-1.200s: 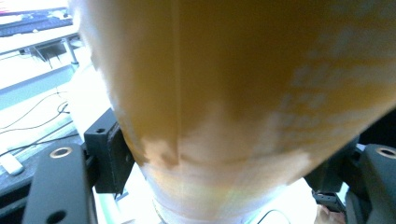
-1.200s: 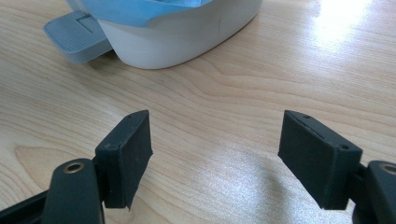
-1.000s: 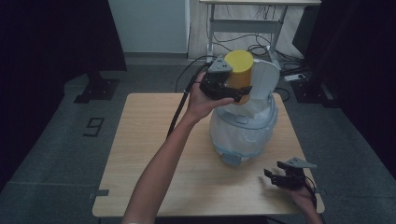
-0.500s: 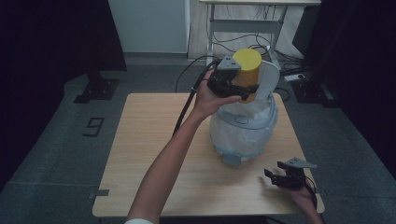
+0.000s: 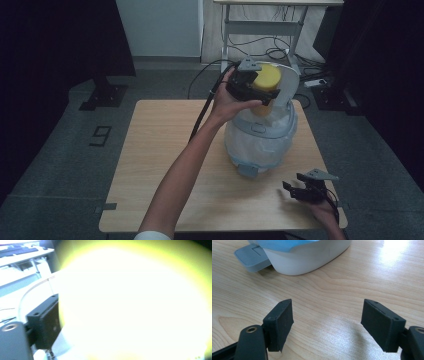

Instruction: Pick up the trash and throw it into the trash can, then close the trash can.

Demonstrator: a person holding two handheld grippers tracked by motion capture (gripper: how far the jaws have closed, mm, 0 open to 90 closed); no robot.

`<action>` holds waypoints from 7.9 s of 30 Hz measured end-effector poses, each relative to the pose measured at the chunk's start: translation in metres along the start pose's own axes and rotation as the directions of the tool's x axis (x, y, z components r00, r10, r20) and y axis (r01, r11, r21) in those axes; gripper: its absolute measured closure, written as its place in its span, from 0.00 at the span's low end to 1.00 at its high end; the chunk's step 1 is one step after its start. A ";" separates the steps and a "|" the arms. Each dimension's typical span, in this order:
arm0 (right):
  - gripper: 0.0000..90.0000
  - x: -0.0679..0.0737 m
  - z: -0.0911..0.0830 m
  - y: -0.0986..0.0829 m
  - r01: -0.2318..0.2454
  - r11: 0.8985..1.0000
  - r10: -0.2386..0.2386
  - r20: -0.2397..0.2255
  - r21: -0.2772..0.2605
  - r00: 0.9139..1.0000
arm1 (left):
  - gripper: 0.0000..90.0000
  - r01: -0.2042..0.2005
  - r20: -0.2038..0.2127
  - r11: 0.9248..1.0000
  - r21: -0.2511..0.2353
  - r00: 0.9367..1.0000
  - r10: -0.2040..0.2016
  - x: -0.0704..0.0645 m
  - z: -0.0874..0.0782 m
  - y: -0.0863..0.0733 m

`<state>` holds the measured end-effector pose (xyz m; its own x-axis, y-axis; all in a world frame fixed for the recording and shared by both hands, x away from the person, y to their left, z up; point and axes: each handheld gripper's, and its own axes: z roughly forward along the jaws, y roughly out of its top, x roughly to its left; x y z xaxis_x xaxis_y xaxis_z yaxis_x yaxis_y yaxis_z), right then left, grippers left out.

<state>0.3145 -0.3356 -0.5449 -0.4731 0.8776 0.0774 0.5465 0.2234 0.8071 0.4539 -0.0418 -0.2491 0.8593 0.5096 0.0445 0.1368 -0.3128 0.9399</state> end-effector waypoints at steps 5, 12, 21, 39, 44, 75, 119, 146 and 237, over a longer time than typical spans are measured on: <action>0.28 0.000 0.000 0.000 0.002 1.000 -0.002 -0.004 -0.002 1.000 | 0.11 -0.013 -0.009 1.000 -0.003 1.000 0.013 -0.001 -0.005 0.000; 0.28 0.002 0.001 0.000 0.007 1.000 -0.007 -0.004 0.001 1.000 | 0.14 -0.027 -0.008 1.000 0.004 1.000 0.027 -0.003 -0.016 -0.005; 0.28 0.001 -0.001 0.001 0.003 1.000 -0.003 -0.002 -0.002 1.000 | 0.16 -0.025 -0.015 1.000 0.010 1.000 0.025 -0.003 -0.035 -0.017; 0.28 0.002 -0.003 0.002 -0.002 1.000 0.001 -0.006 -0.013 1.000 | 0.18 -0.001 -0.079 1.000 0.008 0.997 0.002 0.001 -0.100 -0.075; 0.28 0.003 -0.001 0.001 -0.002 1.000 0.002 -0.007 -0.007 1.000 | 0.18 0.003 -0.112 1.000 0.022 0.994 -0.001 0.000 -0.114 -0.100; 0.28 0.004 0.001 -0.001 0.002 1.000 -0.002 -0.005 -0.003 1.000 | 0.19 0.126 -0.186 0.981 0.146 0.978 -0.098 -0.017 -0.143 -0.259; 0.28 -0.004 -0.030 0.041 -0.050 0.991 0.046 -0.041 -0.125 0.998 | 0.20 0.196 -0.186 0.946 0.258 0.971 -0.151 -0.023 -0.136 -0.324; 0.28 -0.007 -0.076 0.141 -0.044 0.956 0.007 -0.127 -0.289 0.992 | 0.20 0.207 -0.175 0.936 0.283 0.971 -0.162 -0.026 -0.132 -0.333; 0.26 -0.028 -0.035 0.289 -0.044 0.936 -0.033 -0.210 -0.349 0.977 | 0.20 0.209 -0.153 0.922 0.325 0.974 -0.167 -0.024 -0.129 -0.340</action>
<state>0.4616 -0.3101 -0.2930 -0.6255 0.7610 0.1722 0.2908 0.0225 0.9565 0.3235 0.1561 -0.5265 0.7385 0.6714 -0.0618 0.4663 -0.4423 0.7661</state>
